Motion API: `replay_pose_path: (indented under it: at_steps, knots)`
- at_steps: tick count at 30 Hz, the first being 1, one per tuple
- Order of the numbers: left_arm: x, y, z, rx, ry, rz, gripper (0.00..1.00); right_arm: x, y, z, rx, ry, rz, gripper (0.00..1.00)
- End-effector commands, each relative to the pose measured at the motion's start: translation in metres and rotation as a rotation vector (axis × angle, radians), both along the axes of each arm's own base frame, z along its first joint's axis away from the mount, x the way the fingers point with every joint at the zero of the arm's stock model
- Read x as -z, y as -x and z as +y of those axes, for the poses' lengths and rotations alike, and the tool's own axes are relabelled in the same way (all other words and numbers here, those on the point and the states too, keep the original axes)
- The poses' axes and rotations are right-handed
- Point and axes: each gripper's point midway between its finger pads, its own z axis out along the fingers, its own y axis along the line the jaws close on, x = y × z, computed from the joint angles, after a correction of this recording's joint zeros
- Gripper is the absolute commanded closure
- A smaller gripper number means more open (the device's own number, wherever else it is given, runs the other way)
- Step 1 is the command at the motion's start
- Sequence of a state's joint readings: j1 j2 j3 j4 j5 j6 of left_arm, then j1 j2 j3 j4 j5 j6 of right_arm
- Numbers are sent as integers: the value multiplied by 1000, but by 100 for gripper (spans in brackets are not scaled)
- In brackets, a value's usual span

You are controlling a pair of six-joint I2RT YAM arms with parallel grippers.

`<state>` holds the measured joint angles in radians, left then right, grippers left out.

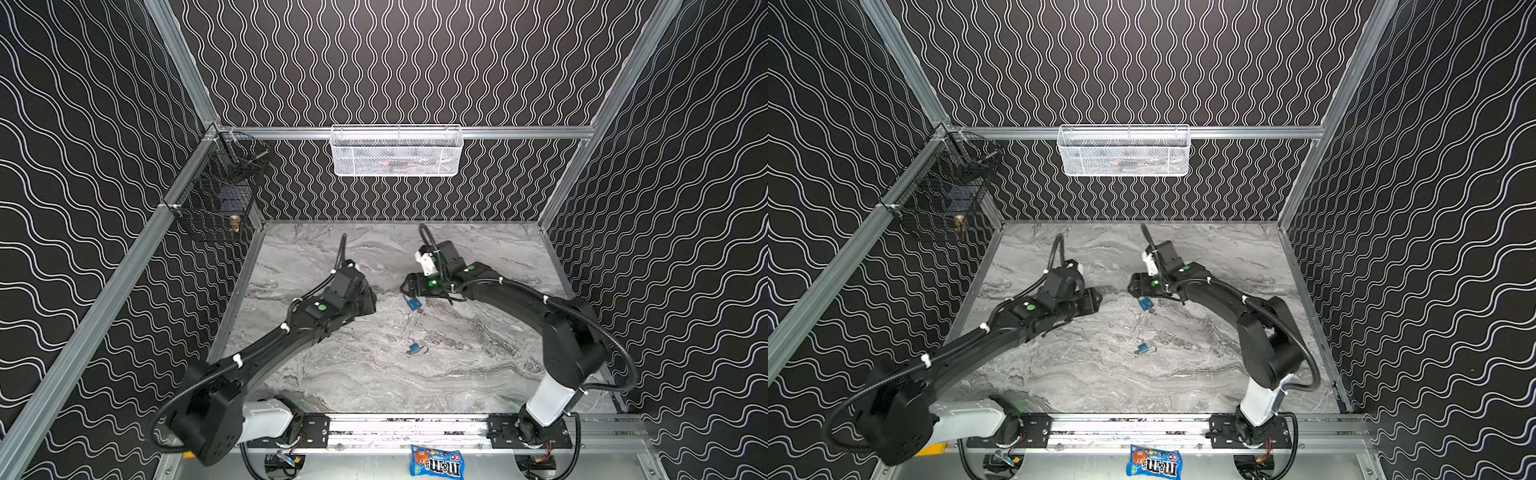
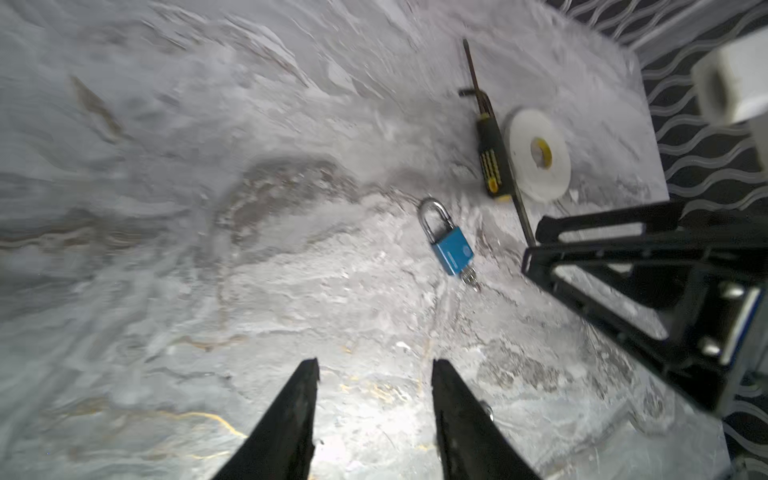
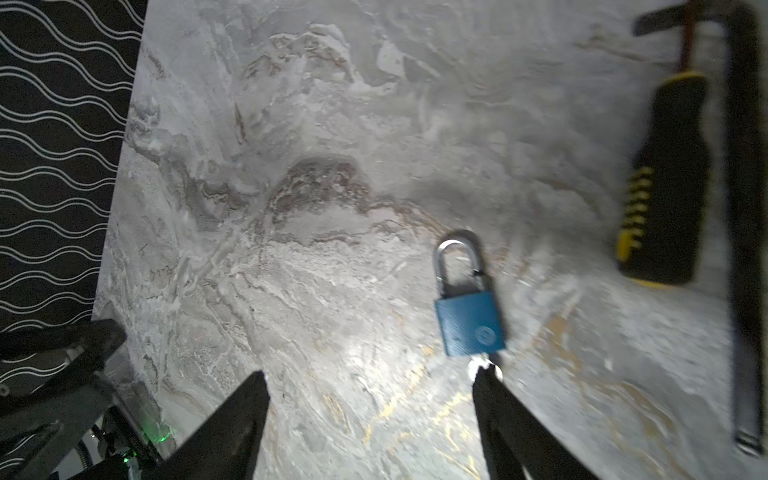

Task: Unlock with the key
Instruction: 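Lower the right gripper and grasp the blue padlock body from the table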

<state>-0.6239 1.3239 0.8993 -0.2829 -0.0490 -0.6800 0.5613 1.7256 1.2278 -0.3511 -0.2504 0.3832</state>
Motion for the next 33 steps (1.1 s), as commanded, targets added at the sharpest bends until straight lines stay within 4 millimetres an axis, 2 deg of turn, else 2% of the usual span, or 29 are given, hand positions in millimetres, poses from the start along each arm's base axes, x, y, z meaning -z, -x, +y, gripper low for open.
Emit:
replay_pose_path:
  at_steps: [1,5,10,12,13,15,18,21,26,30,33]
  knots:
    - [7,0,-15,34,-40,13,51,9,2,-9,-12,-3,12,21]
    - [15,-4,-24,2,17,31,50,29,-7,-8,2,70,58,23]
    - [18,-3,-13,-40,-22,40,50,55,-4,-2,32,188,47,21]
    - [20,-3,-10,-50,-21,43,50,56,-10,-1,40,265,-5,21]
    - [22,-4,-8,-54,-23,53,50,69,-9,-2,36,307,0,21]
    - [26,-4,-3,-67,-25,73,50,77,-11,-1,26,331,10,22]
    - [26,-4,3,-90,-11,62,50,83,-18,-8,39,389,-16,24]
    - [28,-4,12,-108,-3,75,50,90,-18,-3,2,392,-4,27]
    - [30,-4,19,-119,20,81,50,100,-7,7,-72,363,36,38]
    - [33,-4,20,-118,25,90,50,111,3,3,-88,386,65,41]
    - [34,-4,19,-117,36,96,50,111,4,-6,-81,430,56,46]
